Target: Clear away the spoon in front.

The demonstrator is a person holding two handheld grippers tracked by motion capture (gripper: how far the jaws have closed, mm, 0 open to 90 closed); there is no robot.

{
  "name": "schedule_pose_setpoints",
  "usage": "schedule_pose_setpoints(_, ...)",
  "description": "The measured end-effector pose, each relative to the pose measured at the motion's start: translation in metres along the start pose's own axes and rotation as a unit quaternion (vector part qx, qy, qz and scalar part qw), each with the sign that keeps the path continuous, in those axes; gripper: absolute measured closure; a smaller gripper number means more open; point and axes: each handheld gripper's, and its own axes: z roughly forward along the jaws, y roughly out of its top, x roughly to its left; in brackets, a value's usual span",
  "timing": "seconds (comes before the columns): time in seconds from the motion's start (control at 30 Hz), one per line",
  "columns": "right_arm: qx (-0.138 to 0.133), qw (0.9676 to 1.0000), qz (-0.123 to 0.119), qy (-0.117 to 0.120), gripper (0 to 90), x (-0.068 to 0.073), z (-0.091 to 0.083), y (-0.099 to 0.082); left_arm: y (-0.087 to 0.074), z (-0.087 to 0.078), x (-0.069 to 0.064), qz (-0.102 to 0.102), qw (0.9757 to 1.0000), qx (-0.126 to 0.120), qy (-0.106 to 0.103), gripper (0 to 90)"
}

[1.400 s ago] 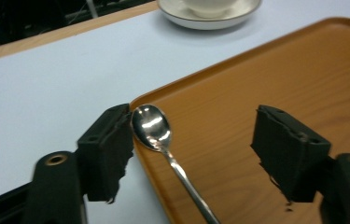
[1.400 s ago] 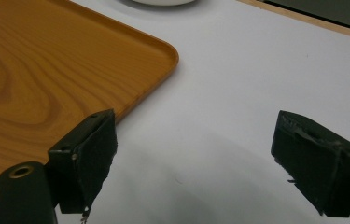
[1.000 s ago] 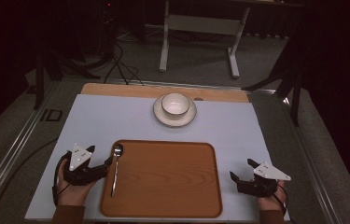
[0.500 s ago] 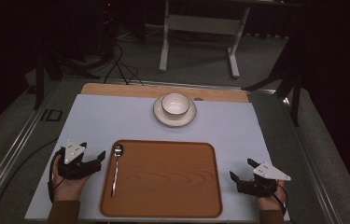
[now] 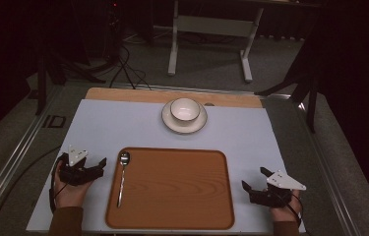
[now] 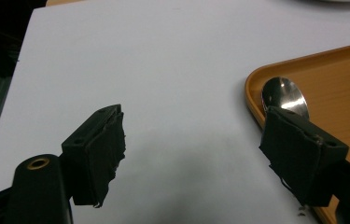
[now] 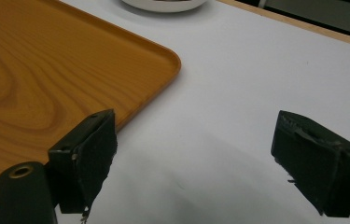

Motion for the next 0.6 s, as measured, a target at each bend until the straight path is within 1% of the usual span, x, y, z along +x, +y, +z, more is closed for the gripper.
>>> schedule_pose_setpoints(0.07, 0.002, 1.0, -0.001, 0.001, 14.2, 0.0001, 0.0005, 0.0, -0.0001, 0.0008, 0.0, 0.003, 1.0, 0.002, 0.002, 21.2)
schedule_pose_setpoints(0.3, 0.005, 1.0, 0.001, 0.002, 14.1, 0.0003, 0.0013, -0.0002, -0.0014, 0.0031, 0.0044, -0.009, 0.9999, 0.004, 0.007, 19.3)
schedule_pose_setpoints(0.5, 0.007, 1.0, 0.0, 0.003, 14.1, -0.0001, 0.0019, -0.0003, -0.0016, 0.0064, 0.0057, -0.01, 0.9999, 0.008, 0.005, 18.9)
schedule_pose_setpoints(0.57, 0.007, 1.0, 0.0, 0.004, 14.1, -0.0001, 0.0021, -0.0002, -0.0022, 0.0083, 0.0039, -0.008, 0.9999, 0.013, -0.002, 18.9)
schedule_pose_setpoints(0.6, 0.007, 1.0, 0.0, 0.004, 14.1, -0.0001, 0.0021, -0.0002, -0.0022, 0.0083, 0.0039, -0.008, 0.9999, 0.013, -0.002, 18.7)
